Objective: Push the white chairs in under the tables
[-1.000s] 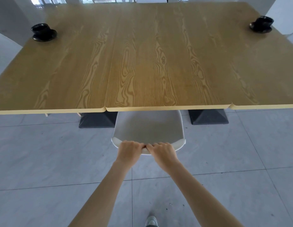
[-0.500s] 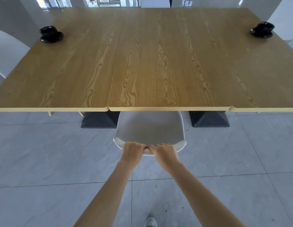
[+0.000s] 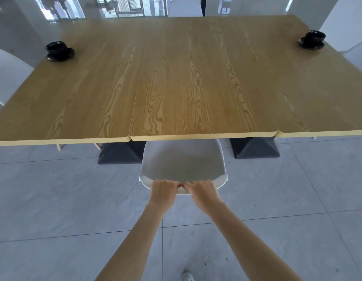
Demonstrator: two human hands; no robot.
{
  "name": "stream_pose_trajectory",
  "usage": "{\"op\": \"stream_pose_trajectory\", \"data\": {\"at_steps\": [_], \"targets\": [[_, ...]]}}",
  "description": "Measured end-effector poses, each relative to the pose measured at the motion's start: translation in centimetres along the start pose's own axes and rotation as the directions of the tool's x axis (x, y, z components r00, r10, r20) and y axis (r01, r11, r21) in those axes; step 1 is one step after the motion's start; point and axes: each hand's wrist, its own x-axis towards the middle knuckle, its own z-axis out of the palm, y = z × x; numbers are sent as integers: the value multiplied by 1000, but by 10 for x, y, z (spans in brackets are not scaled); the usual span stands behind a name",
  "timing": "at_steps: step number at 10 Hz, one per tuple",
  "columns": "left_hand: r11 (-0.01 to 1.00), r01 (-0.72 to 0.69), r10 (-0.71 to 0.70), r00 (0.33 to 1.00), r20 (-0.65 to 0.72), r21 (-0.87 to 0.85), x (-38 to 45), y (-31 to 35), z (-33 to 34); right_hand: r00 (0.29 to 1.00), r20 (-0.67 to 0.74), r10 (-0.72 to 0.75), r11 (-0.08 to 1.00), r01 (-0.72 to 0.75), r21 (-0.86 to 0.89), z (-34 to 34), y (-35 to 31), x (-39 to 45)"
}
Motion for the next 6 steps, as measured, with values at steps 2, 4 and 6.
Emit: {"op": "stream_pose_trajectory", "data": {"at_steps": [2,4,6], "targets": [[998,13,-11,1000,30,-54,-1,1,-3,997,39,70,997,-70,-13,-7,-3,-10],[991,-15,23,998,54,-134,-11,5,-21,965,200,167,944,-215,250,-40,-5,-23],[824,55,-63,998,5,-563,-36,34,-50,935,25,355,659,-269,703,-62,-10,-59]]}}
